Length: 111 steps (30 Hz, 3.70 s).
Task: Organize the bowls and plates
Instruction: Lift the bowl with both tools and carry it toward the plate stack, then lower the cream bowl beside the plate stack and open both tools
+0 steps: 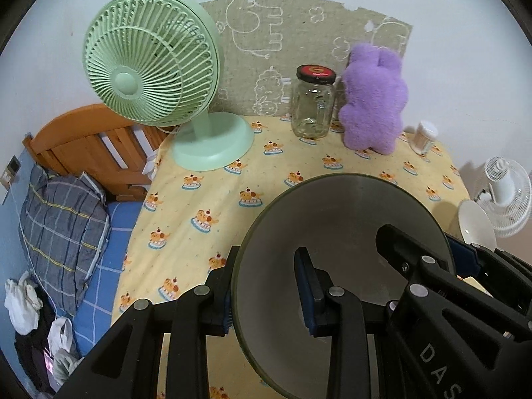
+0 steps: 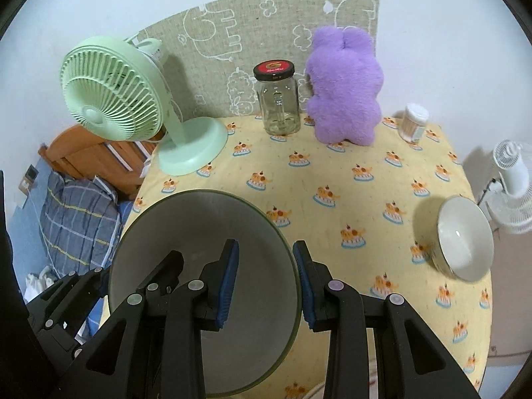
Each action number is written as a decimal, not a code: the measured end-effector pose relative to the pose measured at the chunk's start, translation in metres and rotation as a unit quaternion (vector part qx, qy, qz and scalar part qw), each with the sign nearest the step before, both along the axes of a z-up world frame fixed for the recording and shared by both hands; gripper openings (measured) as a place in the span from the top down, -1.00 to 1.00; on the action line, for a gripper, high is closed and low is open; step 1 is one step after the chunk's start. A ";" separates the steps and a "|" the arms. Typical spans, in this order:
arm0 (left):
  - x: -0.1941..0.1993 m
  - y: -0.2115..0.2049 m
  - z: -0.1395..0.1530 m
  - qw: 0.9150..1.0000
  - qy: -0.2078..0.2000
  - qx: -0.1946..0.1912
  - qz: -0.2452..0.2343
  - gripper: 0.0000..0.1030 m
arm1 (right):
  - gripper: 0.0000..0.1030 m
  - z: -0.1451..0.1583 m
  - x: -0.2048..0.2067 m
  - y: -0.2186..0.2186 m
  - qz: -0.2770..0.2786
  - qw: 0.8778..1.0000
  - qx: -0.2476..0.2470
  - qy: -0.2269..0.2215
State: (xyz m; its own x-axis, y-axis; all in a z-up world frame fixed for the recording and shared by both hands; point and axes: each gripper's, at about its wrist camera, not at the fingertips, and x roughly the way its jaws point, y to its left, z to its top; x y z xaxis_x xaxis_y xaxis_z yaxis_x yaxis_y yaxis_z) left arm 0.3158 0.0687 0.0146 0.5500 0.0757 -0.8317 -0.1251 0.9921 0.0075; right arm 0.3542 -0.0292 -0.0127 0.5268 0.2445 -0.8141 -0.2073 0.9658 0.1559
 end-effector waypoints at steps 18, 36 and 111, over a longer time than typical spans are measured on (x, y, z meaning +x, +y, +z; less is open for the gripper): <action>-0.084 0.018 -0.003 0.998 0.002 -0.018 -0.052 0.42 | 0.27 0.003 -0.101 0.015 -0.055 0.998 -0.016 0.004; -0.135 0.017 -0.035 0.994 0.035 -0.039 -0.100 0.41 | 0.27 -0.029 -0.165 0.013 -0.101 0.994 -0.032 0.036; -0.162 0.019 -0.056 0.991 0.066 -0.038 -0.108 -0.49 | -0.46 -0.057 -0.191 0.002 -0.119 0.990 -0.033 0.063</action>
